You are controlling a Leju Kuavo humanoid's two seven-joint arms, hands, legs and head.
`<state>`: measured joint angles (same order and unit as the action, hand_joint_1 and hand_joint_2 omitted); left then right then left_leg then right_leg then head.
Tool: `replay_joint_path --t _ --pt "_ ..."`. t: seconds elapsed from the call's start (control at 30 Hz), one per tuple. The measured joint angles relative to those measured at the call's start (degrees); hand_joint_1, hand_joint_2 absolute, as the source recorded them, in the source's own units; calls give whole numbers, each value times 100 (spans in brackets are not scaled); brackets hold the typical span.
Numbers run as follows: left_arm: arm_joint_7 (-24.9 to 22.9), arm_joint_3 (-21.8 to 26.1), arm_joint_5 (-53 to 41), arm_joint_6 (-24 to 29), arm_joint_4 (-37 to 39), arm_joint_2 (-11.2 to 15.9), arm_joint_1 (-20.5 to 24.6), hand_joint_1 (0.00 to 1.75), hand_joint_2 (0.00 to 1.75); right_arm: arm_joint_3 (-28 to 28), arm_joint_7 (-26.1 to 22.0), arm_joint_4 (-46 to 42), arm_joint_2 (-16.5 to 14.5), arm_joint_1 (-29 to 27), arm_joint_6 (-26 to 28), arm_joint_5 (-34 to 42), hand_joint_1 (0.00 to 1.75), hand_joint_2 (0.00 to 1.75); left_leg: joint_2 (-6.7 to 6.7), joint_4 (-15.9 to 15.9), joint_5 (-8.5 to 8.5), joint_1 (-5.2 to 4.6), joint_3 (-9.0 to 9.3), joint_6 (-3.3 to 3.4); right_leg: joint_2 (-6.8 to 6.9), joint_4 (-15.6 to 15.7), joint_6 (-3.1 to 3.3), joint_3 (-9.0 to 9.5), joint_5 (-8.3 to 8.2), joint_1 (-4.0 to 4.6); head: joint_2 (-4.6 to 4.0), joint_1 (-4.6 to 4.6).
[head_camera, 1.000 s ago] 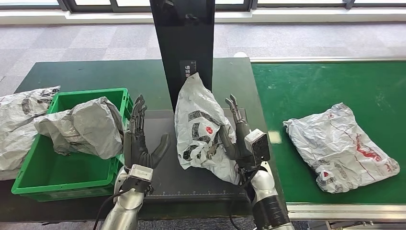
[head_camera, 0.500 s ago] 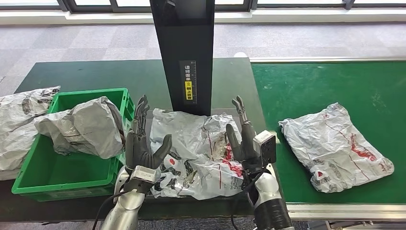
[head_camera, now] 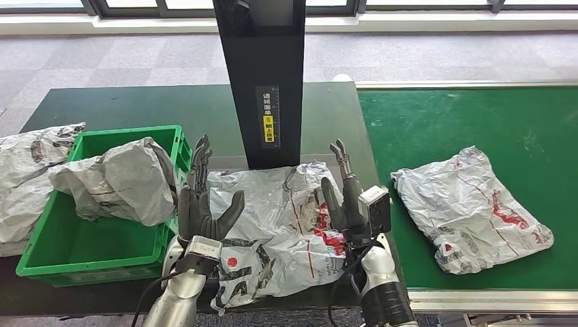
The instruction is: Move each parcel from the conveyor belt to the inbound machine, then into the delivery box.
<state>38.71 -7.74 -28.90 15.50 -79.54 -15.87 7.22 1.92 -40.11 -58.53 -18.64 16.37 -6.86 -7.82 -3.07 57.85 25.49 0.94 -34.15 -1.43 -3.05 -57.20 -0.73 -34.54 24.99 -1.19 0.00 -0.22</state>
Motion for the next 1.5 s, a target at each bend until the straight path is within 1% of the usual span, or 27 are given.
replay_joint_path --t 0.07,0.2,0.33,0.4,0.47,0.57,0.67,0.77,0.83,1.0,1.27,1.37,1.4,1.5 --pt "0 0 0 0 -2 0 0 0 175 0 0 10 0 0 0 0 0 0 0 0 0 0 0 0 0 0 0 0 0 0 0 0" --pt "-3 0 -8 1 -9 -2 -1 0 175 0 0 20 -1 0 14 -46 0 175 0 0 0 0 1 0 0 0 0 0 0 0 0 0" --pt "-11 0 -74 4 -8 -2 -2 0 175 -4 -5 -176 -19 -89 114 66 0 175 0 0 0 0 1 0 1 0 0 -1 0 0 0 0" --pt "-31 -1 -183 7 2 -2 -1 0 175 -31 -8 -416 -38 -181 316 128 0 175 -1 0 0 0 1 0 1 0 0 -2 0 0 0 0" --pt "-136 -25 -515 16 46 -2 11 0 175 -65 -9 -768 -48 -293 639 167 0 175 -1 1 0 -1 1 0 1 2 0 -4 0 -1 0 -1" --pt "-532 -186 -1486 53 289 -2 80 0 175 -76 -10 -1437 -34 -443 1352 163 0 175 0 1 0 -2 0 1 0 4 -1 -4 0 -4 0 -1" --pt "-943 -444 -2388 156 806 -10 219 0 175 -67 -11 -2153 -2 -593 2118 118 0 175 3 2 1 -7 2 1 -6 5 -2 -5 -1 -8 0 -1" --pt "-1260 -627 -2930 399 1538 -46 454 0 175 83 -14 -2884 61 -838 3044 -10 0 175 3 2 1 -8 3 1 -5 4 -3 -4 -2 -9 0 0" --pt "-1391 -683 -3147 571 2013 -82 619 0 175 267 -14 -3254 107 -1010 3434 -62 0 175 7 1 3 -8 4 -1 -13 3 -3 -4 -2 -7 0 0" --pt "-1579 -729 -3417 723 2743 -137 812 0 175 564 -9 -3689 207 -1231 3625 -48 0 175 15 1 4 -6 7 -2 -20 2 -3 -5 -2 -5 0 0" --pt "-1801 -803 -3694 692 3125 -164 898 0 175 714 -9 -3882 311 -1329 3652 22 0 175 14 1 4 -6 7 -2 -18 2 -3 -2 -2 -6 0 0" --pt "-2228 -864 -4110 362 3294 -171 964 0 175 732 -9 -3923 332 -1353 3653 31 0 175 12 1 4 -6 6 -1 -14 3 -3 -1 -2 -6 0 0" --pt "-2378 -894 -4253 236 3361 -175 992 3 175 734 -9 -3935 336 -1356 3656 31 0 175 11 1 4 -6 6 -1 -13 2 -3 -1 -2 -6 0 0" --pt "-2576 -966 -4446 94 3516 -196 1053 134 175 735 -9 -3965 351 -1375 3668 35 0 175 11 1 4 -6 6 -1 -13 2 -3 -1 -2 -6 0 0"
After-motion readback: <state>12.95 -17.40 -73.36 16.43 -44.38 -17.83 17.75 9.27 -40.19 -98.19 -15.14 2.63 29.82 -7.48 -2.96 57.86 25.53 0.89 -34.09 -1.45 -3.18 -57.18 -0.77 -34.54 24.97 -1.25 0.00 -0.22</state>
